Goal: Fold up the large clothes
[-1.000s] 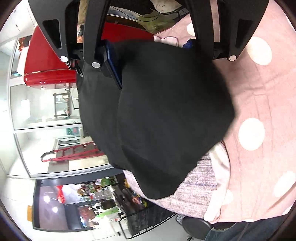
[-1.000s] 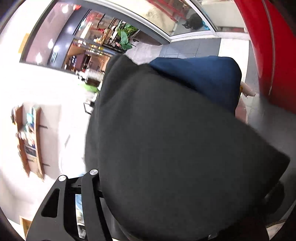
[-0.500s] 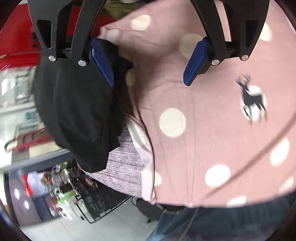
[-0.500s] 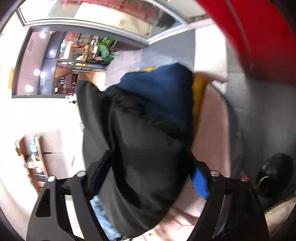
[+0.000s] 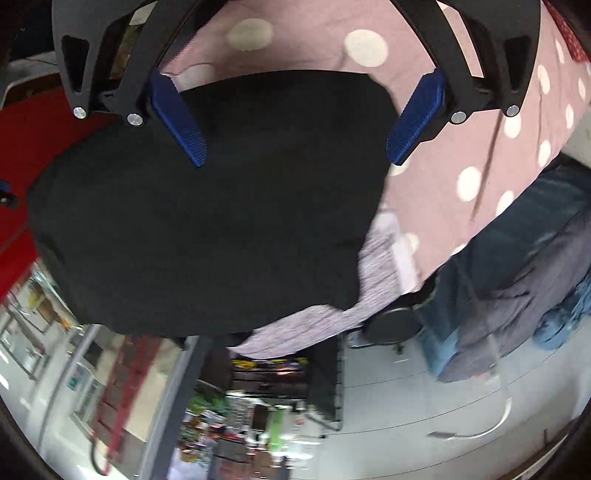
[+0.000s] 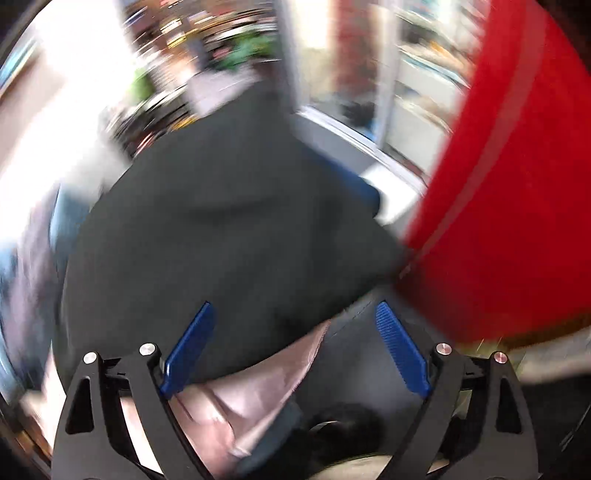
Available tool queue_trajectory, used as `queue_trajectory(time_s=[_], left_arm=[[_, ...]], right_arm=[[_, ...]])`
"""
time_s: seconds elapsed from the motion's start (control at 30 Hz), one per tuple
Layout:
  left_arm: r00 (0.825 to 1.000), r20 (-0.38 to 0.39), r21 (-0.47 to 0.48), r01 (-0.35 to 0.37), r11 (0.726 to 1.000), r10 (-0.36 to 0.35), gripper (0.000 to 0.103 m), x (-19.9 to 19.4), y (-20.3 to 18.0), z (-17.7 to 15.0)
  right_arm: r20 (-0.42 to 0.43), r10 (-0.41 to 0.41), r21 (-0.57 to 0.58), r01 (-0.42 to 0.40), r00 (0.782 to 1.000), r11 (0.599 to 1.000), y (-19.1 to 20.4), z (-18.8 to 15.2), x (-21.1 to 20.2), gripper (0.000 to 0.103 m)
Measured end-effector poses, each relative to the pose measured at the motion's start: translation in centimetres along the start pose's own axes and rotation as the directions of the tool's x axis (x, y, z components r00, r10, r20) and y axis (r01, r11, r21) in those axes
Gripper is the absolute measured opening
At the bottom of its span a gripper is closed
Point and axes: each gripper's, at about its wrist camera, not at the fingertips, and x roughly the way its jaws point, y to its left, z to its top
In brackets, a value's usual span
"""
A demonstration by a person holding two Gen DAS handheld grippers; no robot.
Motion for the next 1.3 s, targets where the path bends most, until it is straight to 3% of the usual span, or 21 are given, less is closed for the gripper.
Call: queue_trajectory(time_s=[0.13, 0.3, 0.4, 0.6, 0.73, 1.3], left_arm=[[1.000, -0.025, 0.049, 0.012, 0.999, -0.011, 0.097, -0.4, -3.5, 0.3], [0.997, -0.040, 0.067, 0.065, 0.996, -0.062, 0.097, -1.0, -5.2, -0.6], [0.996, -0.079, 0.034, 0.030, 0.999, -0.027, 0.097, -1.1, -5.2, -1.5], [0.989, -0.137, 0.084, -0.047, 0.995, 0.058, 0.097, -0.5, -6.3, -2.8], [0.988, -0.145, 0.086, -0.036, 0.996, 0.048, 0.097, -0.4, -6.4, -3.0], [0.980, -0.153, 0.123, -0.109, 0.986, 0.127, 0.097, 0.0, -6.8, -3.0]], right_arm=[[0.015, -0.030, -0.255, 0.033, 0.999, 0.966, 7.9, -1.7, -1.5, 0.093], [0.045, -0.065, -0.385, 0.077, 0.997, 0.920, 12.9, -3.9, -2.9, 0.093], [0.004, -0.062, -0.389, 0.059, 0.998, 0.919, 13.4, -4.5, -2.0, 0.093], [-0.027, -0.089, -0.371, 0.072, 0.996, 0.926, 12.8, -5.3, -1.2, 0.093], [-0.045, -0.085, -0.349, 0.064, 0.995, 0.935, 12.5, -5.0, -0.5, 0.093], [-0.064, -0.074, -0.339, 0.048, 0.995, 0.940, 12.5, -5.2, -0.1, 0.093]])
